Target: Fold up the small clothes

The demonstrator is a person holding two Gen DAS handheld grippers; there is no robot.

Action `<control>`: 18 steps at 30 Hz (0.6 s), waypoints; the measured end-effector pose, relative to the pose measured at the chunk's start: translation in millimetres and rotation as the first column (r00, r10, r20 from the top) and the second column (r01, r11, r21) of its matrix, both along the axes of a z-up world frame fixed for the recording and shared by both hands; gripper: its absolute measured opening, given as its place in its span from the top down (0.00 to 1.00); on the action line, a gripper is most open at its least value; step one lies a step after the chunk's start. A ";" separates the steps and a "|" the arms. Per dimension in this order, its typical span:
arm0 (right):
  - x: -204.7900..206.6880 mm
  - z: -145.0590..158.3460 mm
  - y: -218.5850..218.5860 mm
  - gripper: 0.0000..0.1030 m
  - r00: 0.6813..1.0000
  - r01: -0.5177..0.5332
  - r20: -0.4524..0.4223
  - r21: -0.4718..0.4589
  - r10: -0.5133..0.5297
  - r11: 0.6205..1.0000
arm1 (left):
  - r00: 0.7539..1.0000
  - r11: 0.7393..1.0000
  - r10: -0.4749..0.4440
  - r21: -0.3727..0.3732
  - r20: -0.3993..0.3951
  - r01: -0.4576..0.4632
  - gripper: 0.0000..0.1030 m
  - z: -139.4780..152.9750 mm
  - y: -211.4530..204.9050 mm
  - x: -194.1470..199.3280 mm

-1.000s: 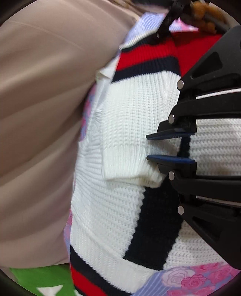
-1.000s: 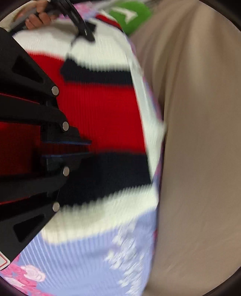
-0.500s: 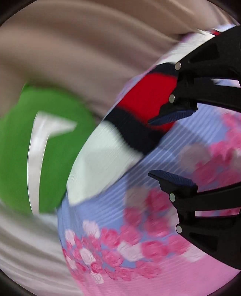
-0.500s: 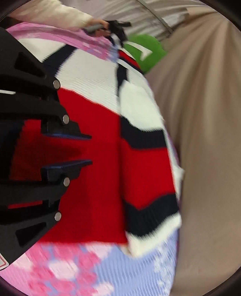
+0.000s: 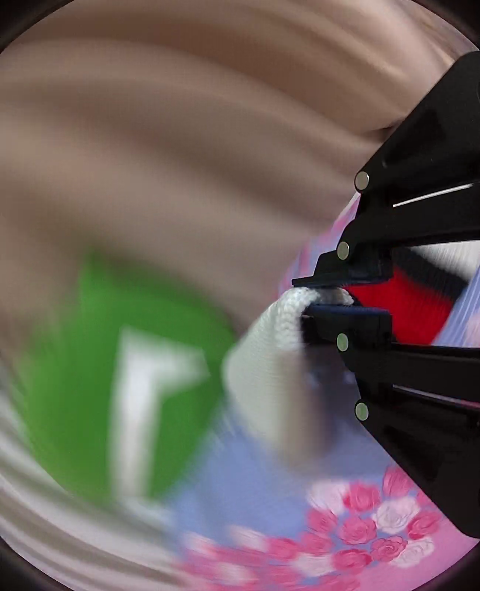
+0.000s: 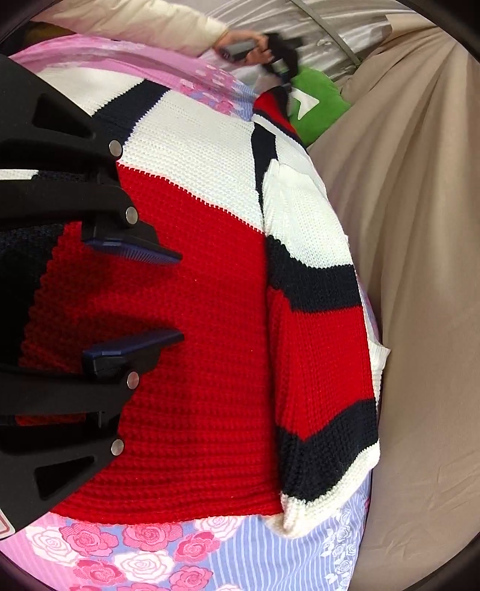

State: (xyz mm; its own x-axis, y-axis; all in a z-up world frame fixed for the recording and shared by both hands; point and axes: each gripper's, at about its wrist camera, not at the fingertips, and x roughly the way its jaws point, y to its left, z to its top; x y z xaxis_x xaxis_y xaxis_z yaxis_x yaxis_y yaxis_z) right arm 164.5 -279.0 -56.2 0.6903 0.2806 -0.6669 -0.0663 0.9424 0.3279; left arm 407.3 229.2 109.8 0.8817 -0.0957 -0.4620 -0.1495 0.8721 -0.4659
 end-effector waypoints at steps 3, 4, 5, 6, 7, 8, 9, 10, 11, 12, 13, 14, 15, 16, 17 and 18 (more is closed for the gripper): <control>-1.2 0.0 -2.1 0.62 1.000 0.006 0.004 0.010 -0.006 1.000 | 0.975 0.964 -0.209 0.183 0.080 0.191 0.93 45.7 -120.2 -21.0; -1.4 -0.1 -2.6 0.61 1.000 0.008 0.007 0.015 -0.008 1.000 | 0.954 0.939 -0.289 0.219 0.085 0.265 0.93 51.8 -162.0 -28.9; -2.1 0.4 -3.6 0.61 1.000 0.010 0.010 0.019 -0.011 1.000 | 0.930 0.910 -0.360 0.249 0.076 0.332 0.93 52.8 -202.2 -35.5; -2.8 0.9 -4.9 0.60 1.000 0.014 0.013 0.022 -0.014 1.000 | 0.900 0.873 -0.433 0.271 0.052 0.405 0.92 46.9 -249.6 -43.1; -2.7 1.3 -5.3 0.56 1.000 0.020 0.015 0.025 -0.021 0.999 | 0.874 0.843 -0.485 0.276 0.020 0.461 0.89 36.3 -287.0 -48.3; -3.4 1.8 -7.2 0.54 1.000 0.025 0.017 0.032 -0.025 0.999 | 0.848 0.814 -0.530 0.271 -0.017 0.515 0.85 21.1 -320.9 -52.4; -5.1 2.1 -10.5 0.54 1.000 0.024 0.018 0.039 -0.025 0.999 | 0.819 0.785 -0.570 0.253 -0.066 0.566 0.77 -2.0 -355.7 -56.2; -6.2 2.3 -13.2 0.53 1.000 0.025 0.018 0.047 -0.026 0.999 | 0.803 0.770 -0.587 0.235 -0.101 0.593 0.57 -24.2 -380.5 -61.3; -6.4 2.5 -14.6 0.53 0.999 0.027 0.018 0.054 -0.028 0.998 | 0.795 0.764 -0.593 0.220 -0.129 0.606 0.51 -45.7 -398.4 -64.2; -6.8 2.8 -16.1 0.53 0.999 0.028 0.019 0.061 -0.029 0.998 | 0.789 0.762 -0.594 0.206 -0.160 0.615 0.52 -69.0 -412.4 -66.0; -7.3 3.2 -17.2 0.52 0.999 0.029 0.022 0.067 -0.030 0.997 | 0.784 0.762 -0.594 0.189 -0.180 0.620 0.52 -84.5 -412.0 -77.0; -7.6 3.6 -17.9 0.50 0.999 0.031 0.027 0.072 -0.033 0.997 | 0.783 0.769 -0.591 0.158 -0.193 0.619 0.52 -97.1 -410.0 -83.1; -8.4 4.5 -19.1 0.49 0.999 0.032 0.034 0.076 -0.035 0.997 | 0.788 0.786 -0.585 0.104 -0.193 0.610 0.52 -106.3 -396.8 -89.5; -8.5 5.2 -19.3 0.47 0.999 0.032 0.038 0.079 -0.035 0.996 | 0.796 0.802 -0.577 0.057 -0.185 0.595 0.52 -109.8 -372.4 -102.5; -8.3 6.3 -19.9 0.46 0.998 0.035 0.040 0.077 -0.038 0.996 | 0.809 0.820 -0.562 0.017 -0.172 0.572 0.52 -114.7 -350.3 -110.9; -8.2 7.9 -19.8 0.46 0.998 0.045 0.042 0.069 -0.048 0.997 | 0.830 0.841 -0.535 -0.005 -0.157 0.541 0.52 -112.6 -332.4 -112.8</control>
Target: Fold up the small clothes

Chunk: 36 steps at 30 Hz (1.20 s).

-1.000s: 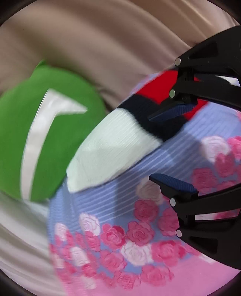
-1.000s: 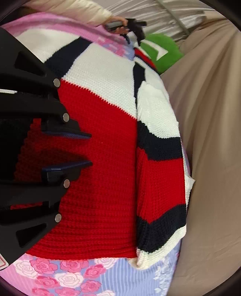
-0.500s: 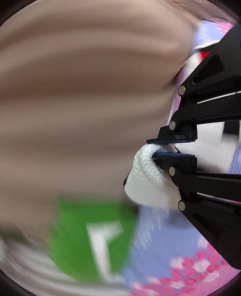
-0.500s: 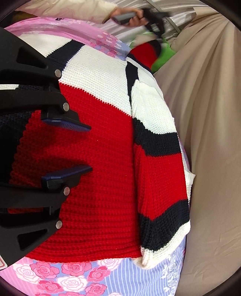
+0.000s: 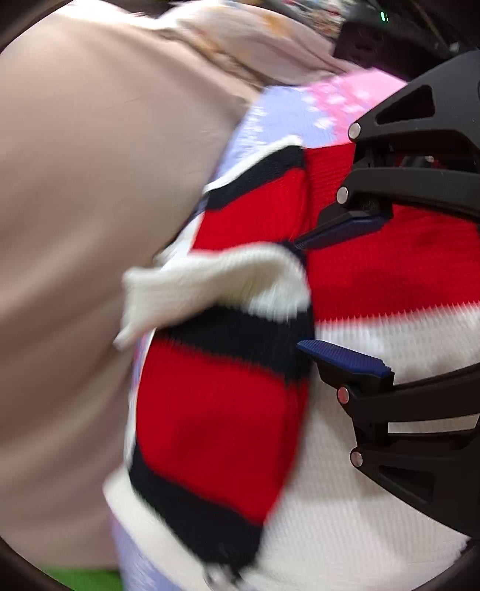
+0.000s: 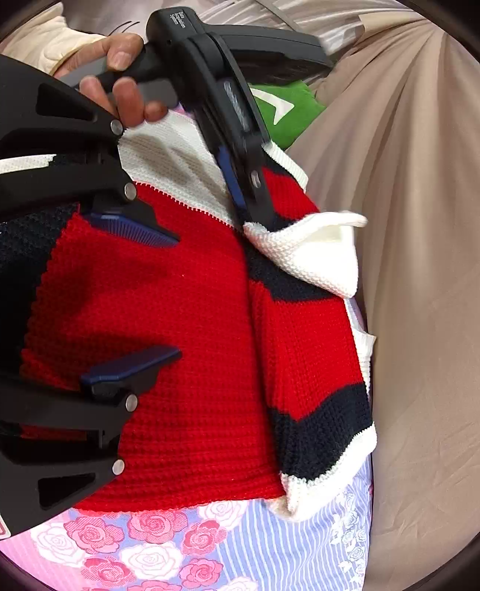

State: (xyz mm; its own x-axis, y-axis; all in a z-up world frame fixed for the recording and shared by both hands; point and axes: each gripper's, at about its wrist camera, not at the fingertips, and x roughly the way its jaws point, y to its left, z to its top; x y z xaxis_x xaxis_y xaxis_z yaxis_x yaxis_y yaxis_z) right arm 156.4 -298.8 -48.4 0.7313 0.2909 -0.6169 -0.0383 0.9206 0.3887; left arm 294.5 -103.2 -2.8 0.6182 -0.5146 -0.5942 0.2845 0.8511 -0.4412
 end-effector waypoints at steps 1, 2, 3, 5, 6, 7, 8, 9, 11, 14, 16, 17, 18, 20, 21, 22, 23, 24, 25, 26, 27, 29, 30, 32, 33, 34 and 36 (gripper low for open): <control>0.2 3.4 0.4 0.46 1.000 0.011 0.008 -0.014 -0.011 1.000 | 0.999 0.999 0.047 -0.010 0.009 -0.047 0.50 4.4 18.3 -0.6; 1.6 9.3 1.5 0.46 0.999 0.021 0.025 -0.027 -0.021 0.999 | 0.996 0.996 0.087 -0.011 0.021 -0.087 0.44 7.7 33.1 -0.6; 3.6 13.9 3.1 0.46 0.999 0.023 0.039 -0.035 -0.021 0.999 | 0.989 0.989 0.145 -0.007 0.030 -0.145 0.41 12.7 51.2 3.0; 15.4 26.1 11.7 0.43 0.998 0.016 0.058 -0.063 -0.013 0.998 | 0.972 0.972 0.235 -0.027 0.016 -0.234 0.38 16.1 83.6 12.8; 26.4 33.4 20.7 0.42 0.998 0.003 0.061 -0.091 0.003 0.996 | 0.963 0.962 0.270 -0.040 -0.013 -0.270 0.38 13.1 94.7 20.5; 34.5 37.2 27.4 0.40 0.998 -0.008 0.059 -0.113 0.015 0.994 | 0.953 0.952 0.299 -0.057 -0.041 -0.301 0.38 8.8 102.0 27.4; 45.1 40.2 36.1 0.40 0.998 -0.019 0.058 -0.142 0.028 0.990 | 0.944 0.941 0.323 -0.079 -0.073 -0.328 0.38 4.6 110.1 33.1; 60.9 42.5 47.0 0.39 0.997 -0.032 0.057 -0.177 0.043 0.984 | 0.935 0.931 0.338 -0.107 -0.106 -0.349 0.38 -1.2 117.9 39.4; 88.6 40.1 61.2 0.39 0.998 -0.044 0.031 -0.219 0.052 0.975 | 0.922 0.915 0.356 -0.147 -0.149 -0.377 0.46 -12.2 123.3 49.3; 119.9 34.2 73.1 0.47 0.999 -0.036 0.020 -0.277 0.043 0.960 | 0.914 0.907 0.380 -0.137 -0.141 -0.398 0.62 -18.1 121.9 52.9; 133.7 34.0 61.0 0.88 1.000 -0.009 0.007 -0.245 0.011 0.970 | 0.912 0.907 0.390 -0.117 -0.127 -0.404 0.64 -23.8 115.3 53.2; 129.6 39.0 45.2 0.88 0.999 0.026 0.032 -0.153 -0.021 0.988 | 0.915 0.910 0.386 -0.116 -0.121 -0.399 0.64 -24.6 117.0 51.7; 120.4 44.0 21.2 0.88 0.996 0.063 0.064 -0.021 -0.061 0.998 | 0.918 0.913 0.380 -0.116 -0.111 -0.391 0.64 -25.4 121.3 49.6; 99.1 40.7 -26.7 0.88 0.981 0.161 0.084 0.156 -0.175 0.975 | 0.926 0.920 0.364 -0.119 -0.099 -0.374 0.64 -28.9 132.5 40.8; 93.0 34.3 -42.3 0.86 0.970 0.217 0.070 0.170 -0.232 0.961 | 0.928 0.922 0.362 -0.109 -0.088 -0.371 0.64 -31.3 130.6 39.0; 90.8 24.1 -56.8 0.75 0.961 0.268 0.025 0.154 -0.275 0.951 | 0.929 0.924 0.361 -0.101 -0.080 -0.368 0.64 -33.2 128.2 38.3; 91.0 13.5 -68.6 0.75 0.956 0.292 -0.026 0.150 -0.291 0.945 | 0.929 0.925 0.362 -0.092 -0.074 -0.368 0.62 -33.1 127.7 37.9; 86.9 2.7 -82.9 0.76 0.958 0.285 -0.056 0.228 -0.280 0.931 | 0.930 0.927 0.361 -0.083 -0.070 -0.366 0.61 -38.3 126.5 32.5; 82.1 1.0 -91.0 0.76 0.963 0.269 -0.057 0.301 -0.265 0.915 | 0.932 0.929 0.356 -0.086 -0.072 -0.361 0.58 -32.1 136.2 33.5; 78.9 3.9 -95.2 0.72 0.965 0.258 -0.048 0.326 -0.257 0.909 | 0.932 0.928 0.354 -0.096 -0.079 -0.361 0.57 -32.3 136.5 31.1; 76.8 7.7 -96.5 0.66 0.966 0.253 -0.033 0.327 -0.256 0.911 | 0.930 0.924 0.354 -0.120 -0.098 -0.364 0.56 -32.8 137.8 28.3; 76.6 15.8 -95.2 0.43 0.970 0.234 -0.008 0.315 -0.244 0.920 | 0.923 0.907 0.362 -0.178 -0.132 -0.381 0.54 -34.3 144.2 23.3; 80.1 16.6 -93.5 0.42 0.973 0.222 -0.015 0.309 -0.228 0.925 | 0.915 0.893 0.376 -0.206 -0.147 -0.400 0.51 -34.9 148.7 18.7; 88.8 14.8 -85.5 0.41 0.980 0.199 -0.040 0.282 -0.196 0.939 | 0.900 0.871 0.401 -0.235 -0.171 -0.432 0.45 -38.9 156.7 14.1; 93.9 14.8 -79.8 0.41 0.982 0.190 -0.049 0.248 -0.183 0.950 | 0.899 0.868 0.396 -0.244 -0.188 -0.433 0.45 -42.2 157.9 15.0; 97.7 17.4 -73.9 0.44 0.983 0.185 -0.047 0.204 -0.180 0.961 | 0.897 0.864 0.388 -0.254 -0.212 -0.434 0.46 -43.5 160.4 17.6; 99.3 28.3 -58.3 0.83 0.990 0.140 -0.020 0.115 -0.138 0.983 | 0.894 0.857 0.388 -0.268 -0.226 -0.440 0.49 -44.2 162.2 25.9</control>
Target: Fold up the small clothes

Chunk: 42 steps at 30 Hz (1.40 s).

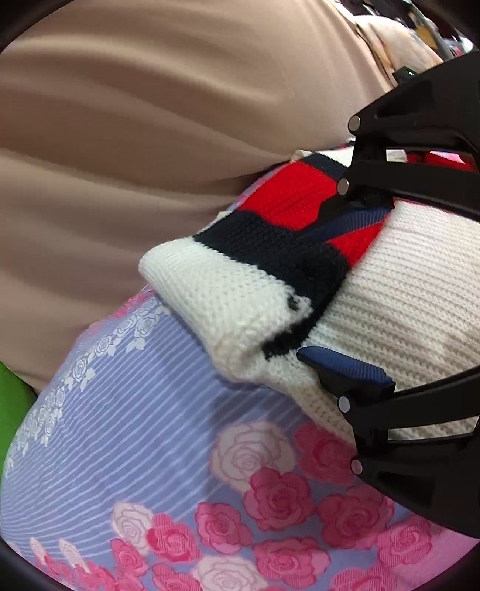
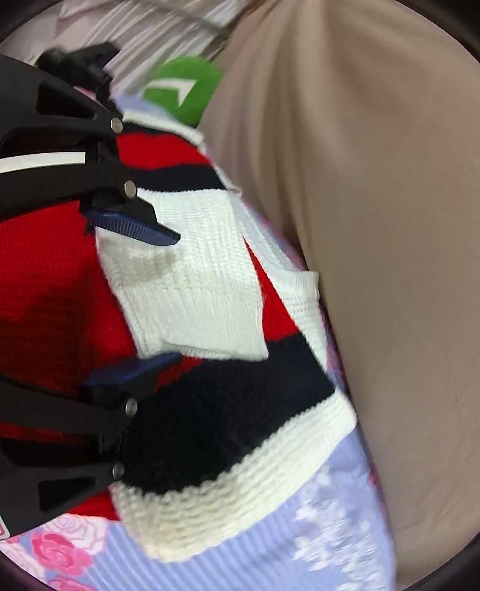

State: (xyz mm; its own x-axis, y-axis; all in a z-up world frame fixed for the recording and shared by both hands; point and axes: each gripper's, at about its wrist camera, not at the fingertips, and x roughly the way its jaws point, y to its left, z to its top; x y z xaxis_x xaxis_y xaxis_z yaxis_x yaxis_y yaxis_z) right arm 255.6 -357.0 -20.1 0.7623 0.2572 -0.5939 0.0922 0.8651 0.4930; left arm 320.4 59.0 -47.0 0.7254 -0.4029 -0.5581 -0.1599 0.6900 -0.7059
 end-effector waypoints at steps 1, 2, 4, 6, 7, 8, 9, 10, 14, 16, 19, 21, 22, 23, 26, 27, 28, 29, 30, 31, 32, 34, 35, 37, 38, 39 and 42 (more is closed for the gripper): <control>-1.4 12.5 3.9 0.91 0.999 -0.015 0.031 -0.013 0.015 1.000 | 1.000 1.000 -0.006 0.001 0.005 0.006 0.66 2.2 -0.9 4.3; -9.2 32.4 4.8 0.91 0.994 -0.018 0.109 -0.010 0.019 1.000 | 1.000 1.000 -0.010 0.003 0.012 0.010 0.87 5.9 -2.5 7.1; -32.5 67.3 2.8 0.92 0.970 -0.013 0.245 -0.007 0.014 1.000 | 0.999 0.999 0.014 0.029 0.030 -0.015 0.91 18.9 -8.2 -0.1; -48.5 82.2 -12.1 0.92 0.947 0.018 0.320 0.014 -0.022 1.000 | 0.997 0.996 0.046 0.073 0.059 -0.050 0.91 25.4 -9.6 -5.0; -47.0 78.0 -19.2 0.92 0.951 0.036 0.306 0.006 -0.036 0.999 | 0.997 0.995 0.045 0.086 0.070 -0.051 0.91 23.6 -11.8 -6.0; -38.7 65.3 -24.4 0.92 0.969 0.060 0.241 -0.038 -0.050 0.997 | 0.998 0.994 0.030 0.105 0.062 -0.037 0.92 17.7 -17.3 -5.4; -18.3 38.1 -26.5 0.92 0.992 0.081 0.111 -0.137 -0.066 0.987 | 0.999 0.993 0.020 0.119 0.040 -0.025 0.92 12.9 -21.6 -2.5; -2.7 13.0 -27.8 0.92 0.997 0.074 0.000 -0.194 -0.075 0.978 | 1.000 0.992 0.012 0.122 0.014 -0.014 0.92 3.6 -26.6 -0.4; -19.1 30.2 -37.0 0.93 0.994 0.083 0.077 -0.094 -0.075 0.992 | 1.000 0.984 0.002 0.176 0.026 -0.007 0.93 -4.0 -40.3 -3.2; -30.2 48.9 -35.6 0.93 0.987 0.086 0.148 -0.122 -0.067 0.989 | 1.000 0.983 0.003 0.186 0.031 -0.009 0.93 -5.4 -42.8 -4.1; -3.9 7.9 -40.7 0.93 0.996 0.088 -0.018 -0.186 -0.093 0.979 | 0.999 0.981 -0.004 0.196 0.034 -0.003 0.93 -6.0 -42.0 -9.2; -2.8 -2.0 -45.1 0.93 0.996 0.080 -0.032 -0.169 -0.086 0.982 | 0.999 0.973 -0.008 0.232 0.039 -0.001 0.93 -6.6 -39.8 -6.6; -7.3 5.9 -47.2 0.92 0.995 0.094 -0.023 -0.147 -0.099 0.985 | 0.999 0.971 -0.007 0.241 0.042 -0.003 0.93 -6.4 -42.4 -4.0; -13.5 14.2 -48.8 0.88 0.993 0.121 0.000 -0.121 -0.122 0.985 | 0.999 0.969 -0.007 0.248 0.045 -0.005 0.92 -6.0 -43.9 -4.8; -29.6 43.5 -35.1 0.81 0.972 0.226 0.101 -0.177 -0.211 0.958 | 0.999 0.966 -0.001 0.259 0.044 -0.010 0.92 -12.3 -44.2 -3.5; -26.4 53.0 -16.6 0.81 0.982 0.160 0.128 -0.186 -0.138 0.969 | 0.999 0.965 -0.001 0.264 0.044 -0.011 0.92 -12.3 -46.7 -2.6; -21.8 56.6 -7.1 0.84 0.989 0.092 0.132 -0.183 -0.069 0.979 | 0.999 0.962 0.000 0.273 0.044 -0.012 0.92 -14.3 -50.3 -0.6; -10.7 59.2 16.3 0.84 0.992 0.000 0.126 -0.185 0.023 0.983 | 0.999 0.960 0.000 0.278 0.044 -0.012 0.92 -6.2 -50.7 -4.3; 4.1 58.9 43.4 0.84 0.985 -0.105 0.113 -0.192 0.128 0.976 | 0.999 0.959 -0.001 0.284 0.043 -0.011 0.92 0.3 -52.5 -6.3; 17.5 55.1 67.9 0.84 0.973 -0.188 0.092 -0.203 0.209 0.961 | 0.999 0.958 -0.002 0.285 0.044 -0.011 0.92 1.0 -53.4 -5.9; 34.8 47.6 97.5 0.85 0.958 -0.262 0.053 -0.223 0.280 0.939 | 0.999 0.960 -0.002 0.281 0.044 -0.010 0.91 0.4 -53.3 -6.0; 70.2 28.1 138.4 0.86 0.935 -0.346 -0.016 -0.270 0.355 0.899 | 0.999 0.963 -0.004 0.269 0.045 -0.008 0.91 0.5 -48.3 -7.2; 88.3 16.7 150.2 0.87 0.929 -0.364 -0.045 -0.288 0.367 0.886 | 0.999 0.964 -0.005 0.265 0.045 -0.007 0.91 0.6 -48.1 -7.5; 129.0 1.1 168.0 0.90 0.938 -0.345 -0.095 -0.321 0.333 0.882 | 0.999 0.965 -0.006 0.263 0.046 -0.007 0.91 -0.5 -48.4 -6.7; 148.7 -4.6 166.7 0.96 0.945 -0.326 -0.087 -0.303 0.315 0.895 | 0.999 0.965 -0.006 0.262 0.046 -0.006 0.91 -0.8 -48.0 -6.2; 156.8 -2.7 167.7 0.97 0.949 -0.313 -0.061 -0.278 0.309 0.908 | 0.999 0.964 -0.007 0.266 0.045 -0.005 0.91 -1.3 -48.2 -6.0; 181.7 -8.6 147.5 1.00 0.970 -0.242 -0.062 -0.246 0.234 0.939 | 0.999 0.959 -0.009 0.283 0.046 -0.005 0.91 -0.4 -50.3 -5.8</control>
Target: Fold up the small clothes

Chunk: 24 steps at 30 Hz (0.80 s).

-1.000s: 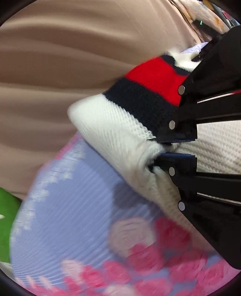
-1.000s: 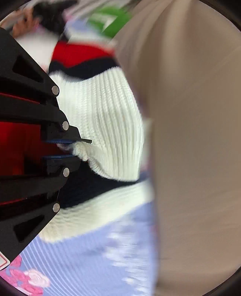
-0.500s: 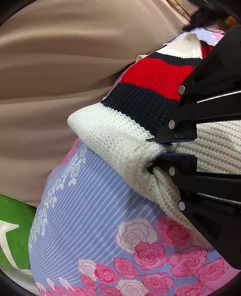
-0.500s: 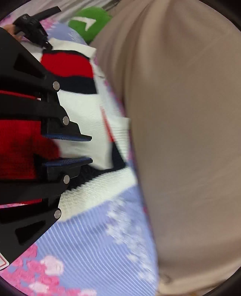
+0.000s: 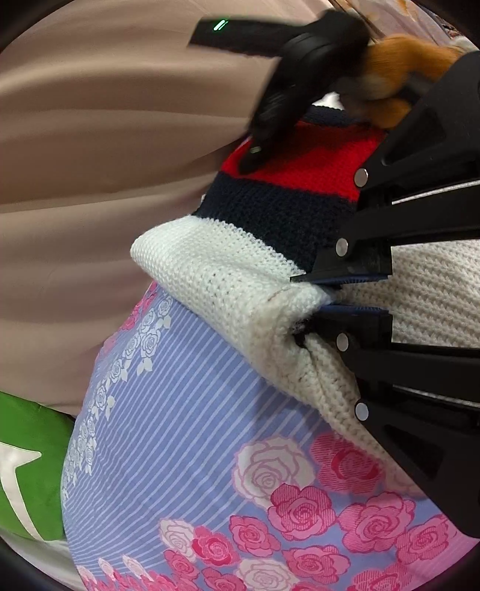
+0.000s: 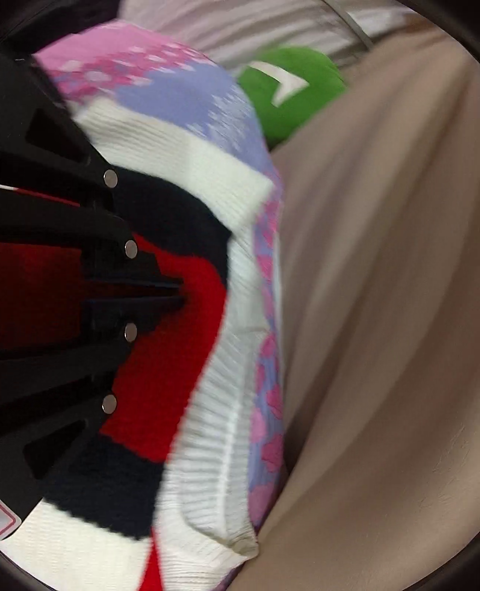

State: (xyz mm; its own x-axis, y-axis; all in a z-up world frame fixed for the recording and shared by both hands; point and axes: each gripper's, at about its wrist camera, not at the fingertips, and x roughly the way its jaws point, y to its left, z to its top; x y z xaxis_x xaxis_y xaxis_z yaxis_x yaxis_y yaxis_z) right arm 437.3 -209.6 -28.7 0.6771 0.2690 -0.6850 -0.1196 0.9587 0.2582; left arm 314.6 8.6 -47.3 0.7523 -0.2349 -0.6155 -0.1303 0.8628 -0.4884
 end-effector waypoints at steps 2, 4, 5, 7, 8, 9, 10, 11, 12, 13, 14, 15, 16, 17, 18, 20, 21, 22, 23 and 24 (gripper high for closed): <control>7.8 -1.0 -4.6 1.00 0.999 0.017 -0.028 0.026 -0.017 1.000 | 1.000 1.000 -0.002 0.010 0.000 0.002 0.91 0.2 -1.0 -0.4; -10.3 15.9 -14.1 1.00 1.000 0.003 -0.004 0.053 -0.003 0.999 | 1.000 1.000 -0.001 0.004 0.000 0.001 0.91 -0.5 0.7 -0.8; -25.3 26.3 -21.7 1.00 0.999 -0.009 0.041 0.066 0.006 0.998 | 1.000 1.000 -0.001 -0.003 0.000 0.001 0.91 -1.1 1.3 -0.4; -57.1 35.8 -34.8 0.94 0.996 -0.017 0.089 0.060 0.011 0.998 | 1.000 1.000 -0.002 -0.006 0.000 0.002 0.91 -0.8 0.3 0.3; -72.8 36.7 -45.1 0.87 0.995 -0.008 0.098 0.055 0.003 0.998 | 1.000 1.000 -0.002 -0.003 0.000 0.002 0.91 -0.2 -0.8 0.5; -93.6 33.7 -66.7 0.81 0.994 0.023 0.105 0.047 -0.028 0.999 | 1.000 1.000 -0.002 -0.002 0.000 0.002 0.91 -0.3 -1.3 1.1; -108.9 28.7 -83.6 0.70 0.991 0.067 0.113 0.034 -0.070 0.997 | 1.000 1.000 -0.002 0.001 0.000 0.002 0.91 -0.2 -2.0 1.4; -129.7 27.6 -103.1 0.64 0.984 0.129 0.123 0.014 -0.130 0.992 | 1.000 1.000 -0.002 0.004 0.000 0.002 0.91 -0.2 -2.6 1.8; -151.3 21.5 -132.3 0.62 0.966 0.225 0.130 -0.009 -0.222 0.974 | 1.000 1.000 0.000 0.007 0.000 0.000 0.91 -0.3 -3.2 2.2; -167.0 17.7 -156.1 0.58 0.947 0.299 0.126 -0.005 -0.297 0.954 | 1.000 1.000 0.001 0.012 0.000 -0.001 0.91 0.0 -3.8 2.3; -176.6 10.1 -175.6 0.51 0.925 0.365 0.103 0.027 -0.366 0.930 | 1.000 1.000 0.003 0.017 0.000 -0.003 0.91 -1.1 -4.0 2.9; -181.4 -0.9 -198.8 0.49 0.913 0.400 0.046 0.097 -0.406 0.911 | 1.000 1.000 0.004 0.027 -0.001 -0.004 0.91 -0.6 -5.6 3.2; -180.3 -7.2 -206.4 0.50 0.916 0.395 0.016 0.142 -0.402 0.907 | 1.000 0.999 0.005 0.035 -0.001 -0.005 0.91 0.1 -6.7 3.1; -177.4 -11.4 -210.7 0.51 0.924 0.374 0.004 0.180 -0.381 0.910 | 1.000 0.999 0.005 0.040 0.000 -0.005 0.91 1.1 -7.5 2.7; -171.4 -12.5 -208.0 0.51 0.935 0.345 0.012 0.185 -0.354 0.920 | 1.000 0.999 0.004 0.038 0.001 -0.004 0.91 1.5 -7.7 2.3; -154.9 -12.7 -190.7 0.66 0.964 0.258 0.026 0.156 -0.266 0.953 | 1.000 1.000 0.000 0.019 0.005 0.000 0.91 1.6 -5.7 1.3; -144.5 -12.0 -180.2 0.82 0.972 0.231 0.024 0.121 -0.235 0.965 | 1.000 1.000 -0.001 0.011 0.006 0.001 0.91 1.2 -3.9 1.1; -140.5 -5.7 -172.8 0.91 0.972 0.225 0.045 0.101 -0.231 0.969 | 1.000 1.000 -0.003 0.003 0.007 0.003 0.91 0.8 -2.8 1.1; -145.3 4.5 -171.2 0.92 0.966 0.229 0.097 0.106 -0.239 0.968 | 1.000 1.000 -0.002 0.002 0.007 0.002 0.91 0.1 -1.8 1.1; -151.3 18.9 -171.5 0.92 0.954 0.239 0.159 0.117 -0.256 0.964 | 1.000 1.000 -0.001 0.006 0.007 0.001 0.91 0.1 -1.5 1.1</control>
State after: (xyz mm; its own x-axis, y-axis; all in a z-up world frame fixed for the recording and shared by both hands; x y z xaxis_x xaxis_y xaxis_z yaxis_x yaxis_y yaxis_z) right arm 286.1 -381.0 -9.8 0.8357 0.1363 -0.5321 0.0677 0.9358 0.3461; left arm 315.7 7.2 -47.3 0.7564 -0.2320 -0.6117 -0.1258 0.8660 -0.4840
